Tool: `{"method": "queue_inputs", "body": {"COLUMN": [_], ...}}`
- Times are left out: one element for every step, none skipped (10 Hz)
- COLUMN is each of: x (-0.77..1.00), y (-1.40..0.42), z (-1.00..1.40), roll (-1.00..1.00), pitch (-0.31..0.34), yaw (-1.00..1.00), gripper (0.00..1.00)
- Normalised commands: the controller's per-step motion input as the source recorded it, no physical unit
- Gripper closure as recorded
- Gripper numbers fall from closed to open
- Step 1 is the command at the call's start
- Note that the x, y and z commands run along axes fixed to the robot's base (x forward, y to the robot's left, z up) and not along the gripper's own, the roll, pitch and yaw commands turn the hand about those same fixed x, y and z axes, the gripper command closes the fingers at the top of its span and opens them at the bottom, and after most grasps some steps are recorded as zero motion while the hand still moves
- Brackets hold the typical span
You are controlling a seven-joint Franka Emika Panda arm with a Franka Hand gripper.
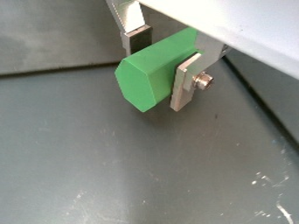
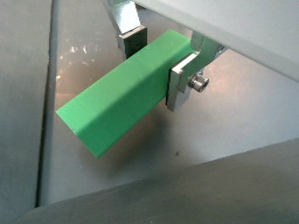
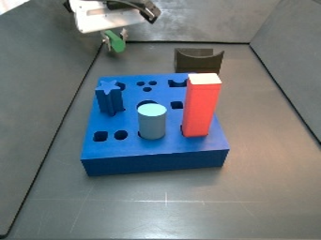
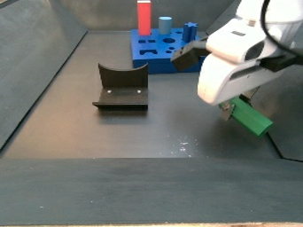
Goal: Pick up the hexagon object. Move up. Place the hexagon object on the fixture. Regrasp the hexagon object. Move to above the board. Insert the hexagon object.
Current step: Move up, then place the hexagon object on the fixture.
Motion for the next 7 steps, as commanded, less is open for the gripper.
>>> {"method": "queue_inputs", "body": {"x": [-0.02,-0.03,-0.03,0.0,0.0,-0.01,-0.02], "y": [0.01,0.0,0.0,0.0,0.0,0.0,0.0], "z": [0.38,0.29,0.21,1.0,1.0,1.0,1.0], "roll": [0.1,0.11,0.13,0.0,0.01,0.03,0.04], "pitch": [0.085,0.096,0.105,0.0,0.007,0.024,0.04], "yaw": [-0.04,-0.04,-0.03,0.0,0.0,0.0,-0.01], "gripper": [1.0,1.0,1.0,1.0,1.0,1.0,1.0]}}
